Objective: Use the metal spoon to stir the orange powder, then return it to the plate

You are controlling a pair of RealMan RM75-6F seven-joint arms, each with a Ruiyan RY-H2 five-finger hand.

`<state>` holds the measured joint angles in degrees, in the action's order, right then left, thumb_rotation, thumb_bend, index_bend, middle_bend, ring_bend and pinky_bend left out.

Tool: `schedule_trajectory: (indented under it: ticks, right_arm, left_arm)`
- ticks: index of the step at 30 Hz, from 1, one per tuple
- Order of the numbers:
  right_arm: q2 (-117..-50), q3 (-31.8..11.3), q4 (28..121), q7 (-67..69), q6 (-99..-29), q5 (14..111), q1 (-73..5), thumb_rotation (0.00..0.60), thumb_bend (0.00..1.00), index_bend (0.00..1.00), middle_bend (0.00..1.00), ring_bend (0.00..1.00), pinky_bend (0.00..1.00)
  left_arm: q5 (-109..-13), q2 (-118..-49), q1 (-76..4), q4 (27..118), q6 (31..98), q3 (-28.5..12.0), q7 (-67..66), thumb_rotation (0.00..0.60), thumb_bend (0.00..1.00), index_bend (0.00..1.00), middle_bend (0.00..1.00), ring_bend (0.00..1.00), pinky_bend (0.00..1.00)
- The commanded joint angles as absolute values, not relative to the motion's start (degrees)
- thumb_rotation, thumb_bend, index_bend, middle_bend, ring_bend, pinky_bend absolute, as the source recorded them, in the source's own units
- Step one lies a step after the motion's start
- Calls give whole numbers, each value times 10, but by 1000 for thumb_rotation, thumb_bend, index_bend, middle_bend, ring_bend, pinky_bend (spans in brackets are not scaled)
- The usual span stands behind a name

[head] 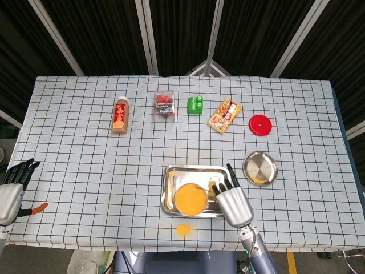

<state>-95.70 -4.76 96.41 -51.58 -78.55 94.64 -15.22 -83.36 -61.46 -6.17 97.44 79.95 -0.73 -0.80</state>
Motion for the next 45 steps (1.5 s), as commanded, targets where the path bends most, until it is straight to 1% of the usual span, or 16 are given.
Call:
schedule_trajectory:
  ticks: [1, 7, 13, 17, 22, 31, 36, 37, 39, 40, 42, 44, 45]
  right_arm:
    - [-927, -83, 980, -498, -801, 918, -151, 600, 753, 946, 792, 467, 0]
    - [-892, -129, 955, -454, -804, 829, -140, 600, 752, 946, 792, 467, 0]
    - [-890, -150, 892, -400, -787, 740, -131, 600, 753, 946, 792, 467, 0]
    - [-899, -151, 849, -369, -773, 703, -131, 600, 753, 946, 792, 467, 0]
    - [-915, -149, 815, -344, -763, 682, -135, 600, 753, 946, 792, 466, 0]
    - [-941, -132, 773, -332, -748, 664, -144, 600, 753, 946, 792, 467, 0]
    - [-952, -130, 758, -325, -746, 657, -149, 600, 753, 946, 792, 466, 0]
    - [-953, -130, 756, -324, -746, 655, -149, 600, 753, 933, 791, 466, 0]
    - [-954, -132, 754, -326, -744, 648, -151, 600, 753, 866, 755, 447, 0]
    - [-954, -132, 754, -328, -742, 645, -152, 600, 753, 809, 719, 427, 0]
    - [-952, -134, 759, -335, -737, 632, -152, 600, 734, 664, 605, 360, 0]
    - [-949, -133, 764, -345, -734, 621, -152, 600, 681, 554, 512, 298, 0]
    - [-948, -133, 768, -352, -734, 616, -152, 600, 655, 518, 481, 274, 0]
  left_arm:
    - [-834, -615, -62, 975, 799, -7, -9, 600, 0, 0, 0, 0, 0]
    - [-834, -615, -61, 975, 800, -7, -11, 600, 0, 0, 0, 0, 0]
    - [-832, -617, -61, 974, 799, -7, -15, 600, 0, 0, 0, 0, 0]
    - [-831, -618, -62, 974, 798, -6, -18, 600, 0, 0, 0, 0, 0]
    - [-830, -618, -62, 974, 797, -6, -20, 600, 0, 0, 0, 0, 0]
    - [-828, -619, -62, 974, 795, -6, -21, 600, 0, 0, 0, 0, 0]
    - [-827, -619, -62, 974, 795, -6, -21, 600, 0, 0, 0, 0, 0]
    - [-827, -619, -62, 974, 795, -6, -21, 600, 0, 0, 0, 0, 0]
    - [-828, -619, -62, 973, 795, -7, -20, 600, 0, 0, 0, 0, 0]
    - [-828, -619, -62, 973, 795, -7, -20, 600, 0, 0, 0, 0, 0]
    - [-828, -619, -62, 974, 795, -7, -21, 600, 0, 0, 0, 0, 0]
    - [-828, -619, -62, 973, 795, -7, -21, 600, 0, 0, 0, 0, 0]
    - [-828, -619, -62, 973, 795, -7, -21, 600, 0, 0, 0, 0, 0]
